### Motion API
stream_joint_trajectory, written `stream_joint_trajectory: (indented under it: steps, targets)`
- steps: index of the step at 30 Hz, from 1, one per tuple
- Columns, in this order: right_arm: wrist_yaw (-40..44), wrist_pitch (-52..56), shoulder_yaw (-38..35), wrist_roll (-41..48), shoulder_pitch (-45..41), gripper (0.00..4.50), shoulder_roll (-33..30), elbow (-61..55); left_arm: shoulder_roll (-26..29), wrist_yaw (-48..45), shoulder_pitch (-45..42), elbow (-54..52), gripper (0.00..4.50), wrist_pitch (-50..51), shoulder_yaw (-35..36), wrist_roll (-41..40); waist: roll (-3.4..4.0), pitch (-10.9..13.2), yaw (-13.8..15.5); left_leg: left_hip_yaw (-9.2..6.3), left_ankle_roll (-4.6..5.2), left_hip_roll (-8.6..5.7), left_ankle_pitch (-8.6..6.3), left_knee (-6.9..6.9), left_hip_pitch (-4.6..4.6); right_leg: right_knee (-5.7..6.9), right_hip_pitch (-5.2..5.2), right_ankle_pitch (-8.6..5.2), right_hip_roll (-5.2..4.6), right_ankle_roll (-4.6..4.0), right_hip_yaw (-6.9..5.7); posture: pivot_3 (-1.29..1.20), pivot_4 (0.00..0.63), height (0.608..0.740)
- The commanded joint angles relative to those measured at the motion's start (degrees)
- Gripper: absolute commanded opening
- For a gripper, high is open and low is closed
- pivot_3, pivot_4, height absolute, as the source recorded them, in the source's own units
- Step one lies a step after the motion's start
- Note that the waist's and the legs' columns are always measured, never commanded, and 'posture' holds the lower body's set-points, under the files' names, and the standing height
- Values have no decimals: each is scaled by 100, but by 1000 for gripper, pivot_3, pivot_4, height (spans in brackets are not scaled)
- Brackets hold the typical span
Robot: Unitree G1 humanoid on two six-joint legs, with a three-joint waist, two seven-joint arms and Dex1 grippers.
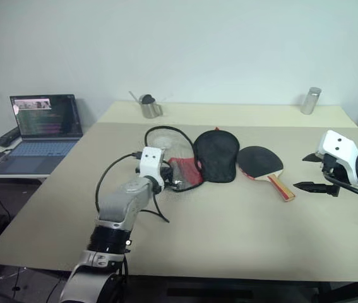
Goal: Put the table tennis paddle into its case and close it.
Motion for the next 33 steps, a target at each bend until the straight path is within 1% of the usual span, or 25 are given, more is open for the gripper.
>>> stream_joint_trajectory:
  steps: [1,2,3,6,9,11,14,17,19,22,23,25,29,33]
  targets:
    - [-68,14,-25,20,-55,4500,47,-144,80,-1,-36,-236,20,28,120,23,0,0,2,1,0,0,0,0,0,0,0,0,0,0,1,0,150,740]
    - [-107,31,-2,-2,-49,4500,79,-142,52,19,-52,-235,442,81,223,-47,-1,0,2,1,0,0,0,0,0,-1,0,1,0,1,1,0,150,740]
    - [-173,37,17,-45,-46,4500,116,-132,40,29,-67,-238,642,102,283,-75,-1,0,2,2,0,0,0,1,0,-1,1,1,0,2,2,0,150,740]
    - [-830,278,152,-355,-132,4500,431,13,83,-50,-84,-303,1644,69,315,-77,-3,0,1,3,0,0,0,1,2,0,0,2,0,3,5,0,150,740]
    - [-1517,764,271,-594,-249,4500,843,78,189,-209,-49,-439,2746,92,279,-94,-5,0,0,8,0,1,0,1,4,2,0,3,0,2,11,0,150,740]
    - [-2047,1312,303,-703,-370,4500,1229,189,317,-363,0,-581,3457,164,294,-137,-6,1,-19,9,0,1,0,1,4,2,-2,4,0,1,13,0,150,740]
    - [-2937,2086,143,-793,-554,4500,1868,476,729,-847,152,-899,4487,325,227,-235,-8,-1,-53,15,0,4,0,-3,6,5,-6,5,3,-1,21,0,150,740]
    - [-3435,2504,-101,-639,-567,4500,2327,575,1396,-1860,451,-1480,4487,533,49,-603,-7,-1,-73,15,0,4,0,-6,5,4,-10,6,4,-3,24,0,150,740]
    - [-3624,2665,-181,-543,-526,4500,2570,603,1852,-2750,703,-1987,4487,608,190,-1194,-8,-1,-103,17,1,2,0,-7,1,2,-16,6,4,-3,28,0,150,740]
    - [-3830,2766,-264,-477,-521,4500,2852,683,2536,-3866,1100,-2548,4487,86,475,-1726,-8,-1,-137,14,2,1,-1,-8,-3,-2,-18,6,4,-3,27,0,150,740]
    - [-3941,2786,-299,-455,-559,4500,2983,758,2690,-4050,1157,-2603,4487,-10,593,-1841,-8,-1,-143,14,2,3,-1,-8,-2,-2,-17,6,4,-4,26,0,150,740]
    - [-4064,2786,-280,-442,-605,4500,3128,848,2827,-4144,1180,-2588,4487,-118,695,-1936,-7,-1,-142,14,3,4,-1,-9,3,0,-15,8,6,-7,27,0,150,740]
    - [-4236,2724,-160,-443,-738,4500,3403,1037,2884,-4142,1182,-2568,4487,-260,655,-1948,-5,-2,-144,18,6,4,-2,-10,30,0,11,9,10,-9,32,0,150,740]
    - [-4892,2504,-15,-750,-1120,4500,3834,1675,2765,-4071,1271,-2804,4487,-258,508,-2019,-6,-3,-175,25,7,5,-2,-14,38,4,10,10,14,-9,42,0,150,740]
